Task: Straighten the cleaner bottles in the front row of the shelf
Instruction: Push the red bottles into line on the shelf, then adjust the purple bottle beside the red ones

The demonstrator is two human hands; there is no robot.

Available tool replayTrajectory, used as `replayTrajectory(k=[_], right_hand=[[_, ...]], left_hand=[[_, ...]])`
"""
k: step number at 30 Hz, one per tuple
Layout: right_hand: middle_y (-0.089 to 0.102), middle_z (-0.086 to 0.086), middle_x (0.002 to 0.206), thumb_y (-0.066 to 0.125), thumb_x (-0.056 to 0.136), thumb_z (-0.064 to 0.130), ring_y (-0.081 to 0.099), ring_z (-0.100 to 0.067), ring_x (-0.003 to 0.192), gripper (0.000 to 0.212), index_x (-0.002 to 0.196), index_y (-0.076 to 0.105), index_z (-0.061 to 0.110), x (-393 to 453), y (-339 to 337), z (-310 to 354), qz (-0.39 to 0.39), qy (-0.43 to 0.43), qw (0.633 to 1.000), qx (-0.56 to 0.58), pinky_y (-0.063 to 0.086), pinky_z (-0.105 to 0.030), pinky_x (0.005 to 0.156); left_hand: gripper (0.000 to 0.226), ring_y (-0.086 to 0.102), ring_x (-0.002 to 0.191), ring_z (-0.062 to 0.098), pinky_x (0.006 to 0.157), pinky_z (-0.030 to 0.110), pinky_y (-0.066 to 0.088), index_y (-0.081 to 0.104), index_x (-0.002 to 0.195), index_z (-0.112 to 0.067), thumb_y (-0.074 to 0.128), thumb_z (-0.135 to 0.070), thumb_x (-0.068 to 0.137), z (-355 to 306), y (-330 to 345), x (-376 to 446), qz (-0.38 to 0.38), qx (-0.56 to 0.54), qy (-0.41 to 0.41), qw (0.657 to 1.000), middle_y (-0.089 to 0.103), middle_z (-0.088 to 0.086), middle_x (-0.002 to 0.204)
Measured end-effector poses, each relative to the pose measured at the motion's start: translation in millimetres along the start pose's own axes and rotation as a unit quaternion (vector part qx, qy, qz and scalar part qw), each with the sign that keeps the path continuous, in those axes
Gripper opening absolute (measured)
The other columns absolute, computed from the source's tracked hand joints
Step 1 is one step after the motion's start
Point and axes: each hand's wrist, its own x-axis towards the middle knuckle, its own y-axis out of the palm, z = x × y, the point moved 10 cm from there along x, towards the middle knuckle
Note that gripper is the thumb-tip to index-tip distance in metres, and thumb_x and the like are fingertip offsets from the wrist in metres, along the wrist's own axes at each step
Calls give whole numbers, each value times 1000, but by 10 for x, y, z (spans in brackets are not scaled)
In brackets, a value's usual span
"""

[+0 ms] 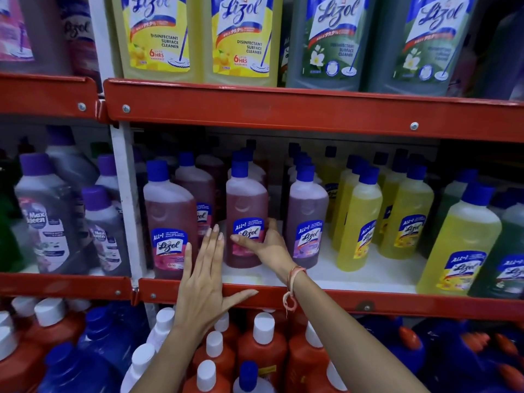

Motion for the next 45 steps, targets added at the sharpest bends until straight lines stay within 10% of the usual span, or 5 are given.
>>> replayTrajectory(k=[13,20,28,35,45], right_hand=[[71,-5,108,83,65,45,69,-13,90,75,120,50,8,-468,-103,27,-44,-27,997,-55,51,-7,61],[70,-4,110,76,65,60,67,-16,101,74,118,52,13,-653,-168,132,-45,-76,989,-116,56,-20,80],[50,-6,126,61,80,56,46,-17,118,71,135,45,14,-778,-1317,353,-279,-182,919,-209,38,-23,99],[66,-6,123,74,67,49,67,-12,103,71,126,44,23,-212,-1171,-143,-61,-32,997,-41,55,-26,87],[74,-7,105,81,47,59,72,-20,94,88,118,55,13,-306,-1159,-221,-48,-10,999,-17,60,-37,83]], left_hand=[[110,22,147,24,121,52,13,23,148,1,36,-83,77,-5,51,-10,34,-9,-6,999,24,16,158],[110,22,147,24,122,48,8,24,147,1,35,-83,77,-3,54,-18,50,-15,-10,999,24,16,158],[113,21,147,22,123,45,4,22,148,0,37,-84,75,5,66,-21,51,-23,-16,998,24,15,158],[112,20,147,22,123,43,0,22,148,-1,37,-84,75,12,85,-14,49,-31,-15,998,25,15,158],[111,22,147,23,123,44,0,21,149,-2,36,-84,75,5,76,-23,47,-32,-14,998,25,14,158]])
